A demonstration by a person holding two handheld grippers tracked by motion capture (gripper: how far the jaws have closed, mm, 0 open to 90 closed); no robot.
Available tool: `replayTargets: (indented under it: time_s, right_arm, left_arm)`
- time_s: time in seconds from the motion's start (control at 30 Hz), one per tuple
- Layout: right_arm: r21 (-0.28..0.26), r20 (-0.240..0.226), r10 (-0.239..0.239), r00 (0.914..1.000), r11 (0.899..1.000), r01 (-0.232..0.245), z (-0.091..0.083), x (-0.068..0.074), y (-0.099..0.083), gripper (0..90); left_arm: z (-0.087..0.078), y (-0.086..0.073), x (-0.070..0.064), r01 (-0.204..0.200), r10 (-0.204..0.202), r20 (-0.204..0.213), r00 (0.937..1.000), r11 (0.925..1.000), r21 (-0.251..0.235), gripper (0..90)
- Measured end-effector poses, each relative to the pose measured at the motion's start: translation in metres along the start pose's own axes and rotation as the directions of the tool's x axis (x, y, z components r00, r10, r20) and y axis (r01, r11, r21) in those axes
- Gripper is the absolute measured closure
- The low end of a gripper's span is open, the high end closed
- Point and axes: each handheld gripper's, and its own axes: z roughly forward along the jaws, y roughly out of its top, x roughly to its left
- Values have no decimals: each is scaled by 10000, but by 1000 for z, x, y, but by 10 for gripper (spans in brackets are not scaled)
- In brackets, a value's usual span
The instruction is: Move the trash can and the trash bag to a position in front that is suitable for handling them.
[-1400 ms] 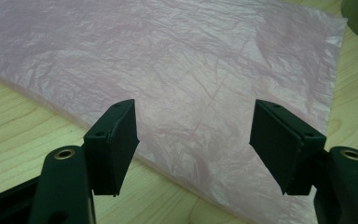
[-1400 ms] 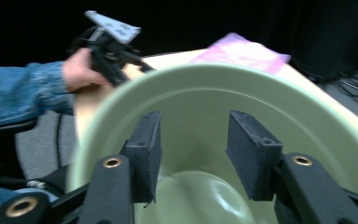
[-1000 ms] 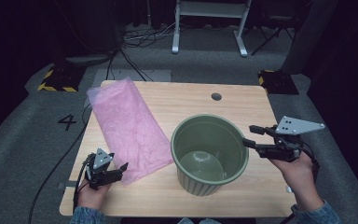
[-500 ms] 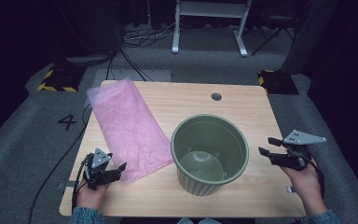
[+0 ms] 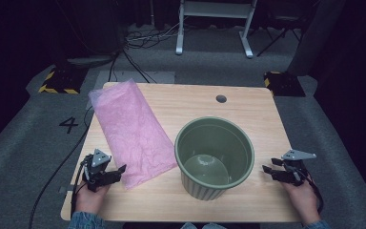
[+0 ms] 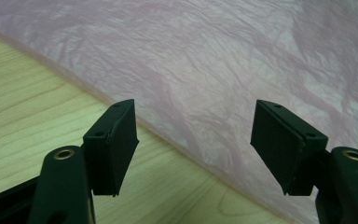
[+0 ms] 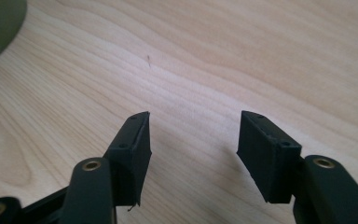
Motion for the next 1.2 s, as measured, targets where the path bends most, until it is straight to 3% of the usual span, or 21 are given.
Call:
replayTargets:
  time_s: [0.2,0.43,0.63,0.8,0.93,1.1,1.2]
  right_arm:
    - [-723,62,162,9998,9973,-157,6,0,-8,346]
    - [-700,181,232,9996,9973,-219,7,0,-8,315]
    - [-711,196,248,9995,9972,-233,7,0,-8,315]
    - [-710,195,253,9995,9972,-239,7,0,-8,315]
    - [-714,193,253,9995,9972,-239,7,0,-8,315]
    - [-707,189,242,9995,9972,-228,7,0,-8,316]
    - [-713,192,258,9995,9972,-244,7,1,-8,315]
  left_arm:
    - [4,9,12,316,-312,-251,9992,9994,166,313]
    - [14,20,31,1009,-974,-524,9939,9925,689,311]
    - [24,37,47,1016,-918,-1087,9898,9909,880,309]
    - [38,47,67,1216,-1113,-1183,9867,9891,830,296]
    - [51,51,74,1184,-1044,-1315,9858,9876,1035,285]
    - [66,53,82,1499,-1290,-1390,9819,9770,1518,261]
    - [73,55,85,1688,-1402,-1640,9764,9699,1758,247]
